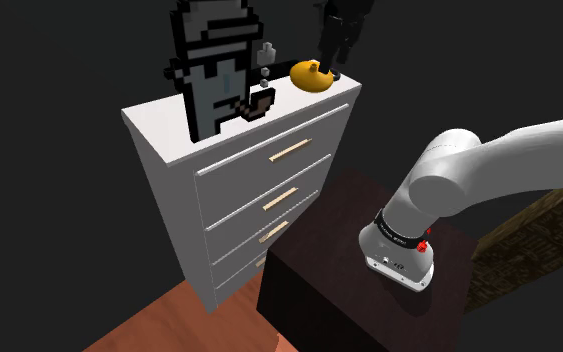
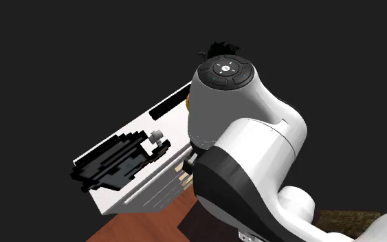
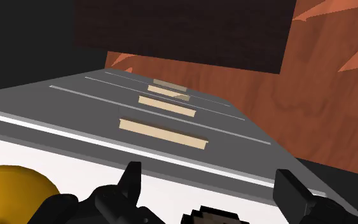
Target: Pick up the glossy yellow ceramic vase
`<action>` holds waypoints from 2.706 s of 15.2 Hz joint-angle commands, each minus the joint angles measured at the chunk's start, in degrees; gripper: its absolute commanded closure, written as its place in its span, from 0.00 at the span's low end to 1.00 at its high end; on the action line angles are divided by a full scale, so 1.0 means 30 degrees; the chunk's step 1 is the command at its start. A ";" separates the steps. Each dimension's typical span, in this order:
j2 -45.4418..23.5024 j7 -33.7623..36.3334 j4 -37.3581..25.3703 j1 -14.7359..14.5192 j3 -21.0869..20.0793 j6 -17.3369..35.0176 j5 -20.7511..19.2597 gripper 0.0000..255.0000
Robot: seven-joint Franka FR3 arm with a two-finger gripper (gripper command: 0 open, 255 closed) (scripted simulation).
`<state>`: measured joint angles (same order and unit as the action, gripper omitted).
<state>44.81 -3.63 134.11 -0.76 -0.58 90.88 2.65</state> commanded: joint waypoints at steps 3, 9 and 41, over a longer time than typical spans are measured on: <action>-0.0978 -0.0445 -0.0257 0.0291 0.0429 0.0677 -0.0499 0.00; -0.4160 -0.1651 -0.1524 0.1080 0.1669 0.2549 -0.1764 0.00; -1.3713 -0.4335 -0.6532 0.2747 0.4498 0.7384 -0.2999 1.00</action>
<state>3.71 -16.64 114.45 7.49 12.94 113.04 -6.35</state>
